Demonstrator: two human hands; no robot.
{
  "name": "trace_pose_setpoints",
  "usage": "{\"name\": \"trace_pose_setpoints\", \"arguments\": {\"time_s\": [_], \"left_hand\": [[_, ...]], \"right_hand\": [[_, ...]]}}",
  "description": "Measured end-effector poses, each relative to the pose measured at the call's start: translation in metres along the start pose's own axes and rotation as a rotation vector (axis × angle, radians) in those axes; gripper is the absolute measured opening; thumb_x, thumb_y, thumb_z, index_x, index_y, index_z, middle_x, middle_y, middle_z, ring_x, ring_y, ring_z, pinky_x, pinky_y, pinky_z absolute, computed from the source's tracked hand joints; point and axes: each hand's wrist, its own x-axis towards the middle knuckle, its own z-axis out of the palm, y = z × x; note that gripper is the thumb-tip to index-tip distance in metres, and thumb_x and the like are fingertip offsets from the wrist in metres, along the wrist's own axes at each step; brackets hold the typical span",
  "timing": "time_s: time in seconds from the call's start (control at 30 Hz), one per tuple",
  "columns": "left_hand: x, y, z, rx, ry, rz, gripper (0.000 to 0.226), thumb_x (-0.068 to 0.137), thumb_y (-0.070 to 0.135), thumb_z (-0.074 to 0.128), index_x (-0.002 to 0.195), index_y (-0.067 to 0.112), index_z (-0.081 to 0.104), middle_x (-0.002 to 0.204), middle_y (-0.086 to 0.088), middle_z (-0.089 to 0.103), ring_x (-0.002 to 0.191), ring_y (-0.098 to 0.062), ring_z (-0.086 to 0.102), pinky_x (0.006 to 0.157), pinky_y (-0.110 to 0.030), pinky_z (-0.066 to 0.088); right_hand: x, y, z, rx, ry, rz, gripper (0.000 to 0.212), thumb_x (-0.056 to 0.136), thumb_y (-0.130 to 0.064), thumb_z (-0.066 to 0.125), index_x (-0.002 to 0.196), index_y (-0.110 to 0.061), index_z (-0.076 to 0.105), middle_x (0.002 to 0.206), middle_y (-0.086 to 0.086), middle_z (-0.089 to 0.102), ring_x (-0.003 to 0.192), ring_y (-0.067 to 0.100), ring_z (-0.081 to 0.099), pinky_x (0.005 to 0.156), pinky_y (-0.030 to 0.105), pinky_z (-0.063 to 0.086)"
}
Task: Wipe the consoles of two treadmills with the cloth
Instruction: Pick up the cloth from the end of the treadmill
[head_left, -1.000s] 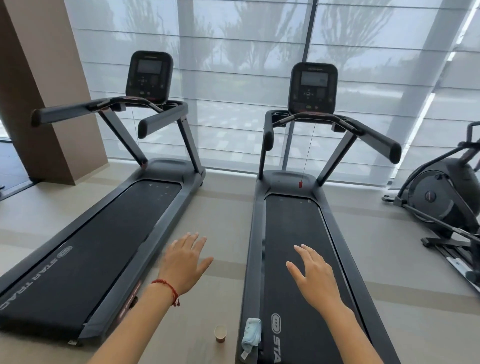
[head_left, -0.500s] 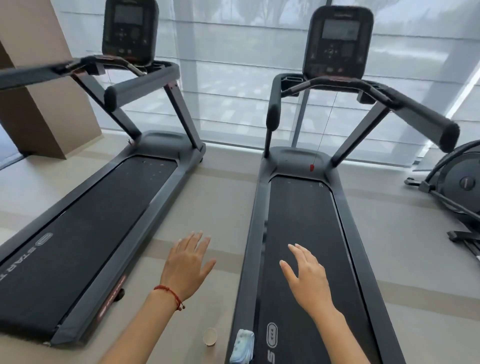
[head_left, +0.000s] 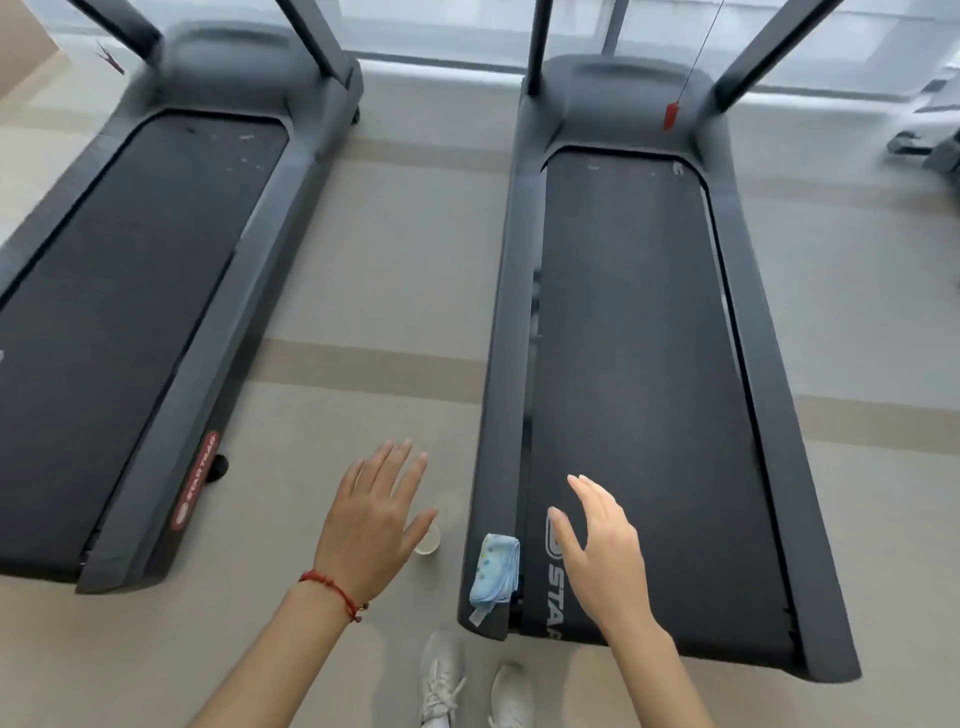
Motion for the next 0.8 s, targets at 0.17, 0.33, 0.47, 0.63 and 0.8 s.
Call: {"name": "trace_pose_setpoints", "arguments": {"time_s": [0.17,0.33,0.47,0.63,0.8], "left_hand": [[0.003,-0.025,0.09,-0.015,-0.037,0.066,0.052,0.099,0.045,0.02,0.131,0.01,0.042,0.131,-0.016,0.054,0.124,-0.029,0.041,0.098,-0.043,0.033],[-0.002,-0.044,0.19,-0.057,-0.103,0.051,0.051,0.098,0.043,0.025,0.131,0.009,0.043,0.133,-0.017,0.052,0.125,-0.03,0.041,0.099,-0.044,0.034],[-0.008,-0.052,0.263,-0.096,-0.147,0.032,0.053,0.099,0.044,0.023,0.132,0.008,0.043,0.133,-0.017,0.051,0.125,-0.031,0.042,0.099,-0.045,0.035],[-0.021,-0.058,0.332,-0.123,-0.178,-0.022,0.053,0.098,0.043,0.025,0.133,0.008,0.041,0.134,-0.017,0.05,0.126,-0.031,0.041,0.098,-0.046,0.035],[-0.034,-0.068,0.379,-0.126,-0.207,-0.054,0.055,0.098,0.043,0.025,0.132,0.005,0.046,0.133,-0.018,0.051,0.125,-0.032,0.042,0.1,-0.045,0.033]], "right_hand": [[0.022,0.047,0.083,0.105,-0.075,0.152,0.045,0.093,-0.032,0.051,0.136,-0.02,0.044,0.143,-0.008,0.045,0.134,0.01,0.037,0.109,0.029,0.029],[0.039,0.102,0.168,0.185,-0.127,0.267,0.043,0.092,-0.028,0.053,0.134,-0.02,0.046,0.136,-0.008,0.049,0.128,0.012,0.043,0.105,0.036,0.038],[0.053,0.142,0.235,0.211,-0.178,0.339,0.045,0.092,-0.025,0.054,0.135,-0.016,0.045,0.135,-0.004,0.049,0.128,0.011,0.041,0.097,0.013,0.026],[0.074,0.183,0.312,0.257,-0.168,0.47,0.05,0.09,-0.03,0.055,0.137,-0.019,0.041,0.137,-0.002,0.048,0.124,0.015,0.045,0.098,0.027,0.036],[0.092,0.208,0.365,0.279,-0.067,0.613,0.071,0.083,-0.041,0.063,0.142,-0.019,0.03,0.144,0.0,0.04,0.132,0.018,0.04,0.104,0.038,0.038]]}}
